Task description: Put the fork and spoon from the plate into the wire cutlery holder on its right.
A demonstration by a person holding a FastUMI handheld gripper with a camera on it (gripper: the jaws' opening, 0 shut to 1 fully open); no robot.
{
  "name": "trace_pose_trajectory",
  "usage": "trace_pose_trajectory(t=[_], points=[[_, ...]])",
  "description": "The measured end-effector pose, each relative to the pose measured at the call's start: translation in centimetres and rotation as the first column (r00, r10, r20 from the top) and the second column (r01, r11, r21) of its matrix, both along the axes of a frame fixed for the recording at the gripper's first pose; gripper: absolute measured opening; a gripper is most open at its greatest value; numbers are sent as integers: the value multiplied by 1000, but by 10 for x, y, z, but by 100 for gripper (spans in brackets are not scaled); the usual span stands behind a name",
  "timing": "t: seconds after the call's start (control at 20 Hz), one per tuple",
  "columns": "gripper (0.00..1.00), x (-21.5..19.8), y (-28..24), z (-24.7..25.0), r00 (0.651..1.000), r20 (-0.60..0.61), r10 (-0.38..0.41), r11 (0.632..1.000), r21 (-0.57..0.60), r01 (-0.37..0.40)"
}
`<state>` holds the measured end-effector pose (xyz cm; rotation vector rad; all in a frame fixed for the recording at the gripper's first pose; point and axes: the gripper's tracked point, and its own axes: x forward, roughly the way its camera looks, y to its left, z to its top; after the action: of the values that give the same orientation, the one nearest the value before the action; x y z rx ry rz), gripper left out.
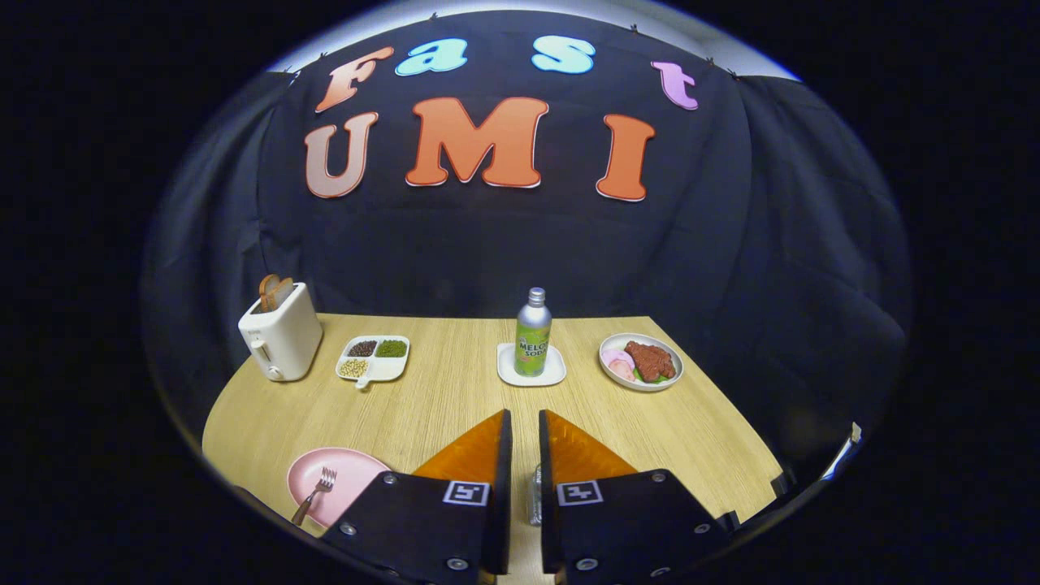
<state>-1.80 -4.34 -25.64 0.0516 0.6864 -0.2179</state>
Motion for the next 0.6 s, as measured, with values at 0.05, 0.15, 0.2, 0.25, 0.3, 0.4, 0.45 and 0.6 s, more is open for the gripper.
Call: trace_pose_trajectory(t=[0.05,0.15,0.2,0.25,0.3,0.4,0.45,0.6], points=[[16,2,15,3,1000,21,5,999,31,-5],[20,3,39,10,998,65,16,997,68,-20],[28,4,49,14,996,90,25,997,67,-31],[33,2,61,13,994,104,42,996,69,-50],[41,-2,75,10,993,98,59,994,80,-67],[44,-11,103,-3,993,68,92,989,108,-99],[47,-13,115,-8,993,58,100,987,124,-107],[67,-19,146,-21,992,39,123,980,154,-127]])
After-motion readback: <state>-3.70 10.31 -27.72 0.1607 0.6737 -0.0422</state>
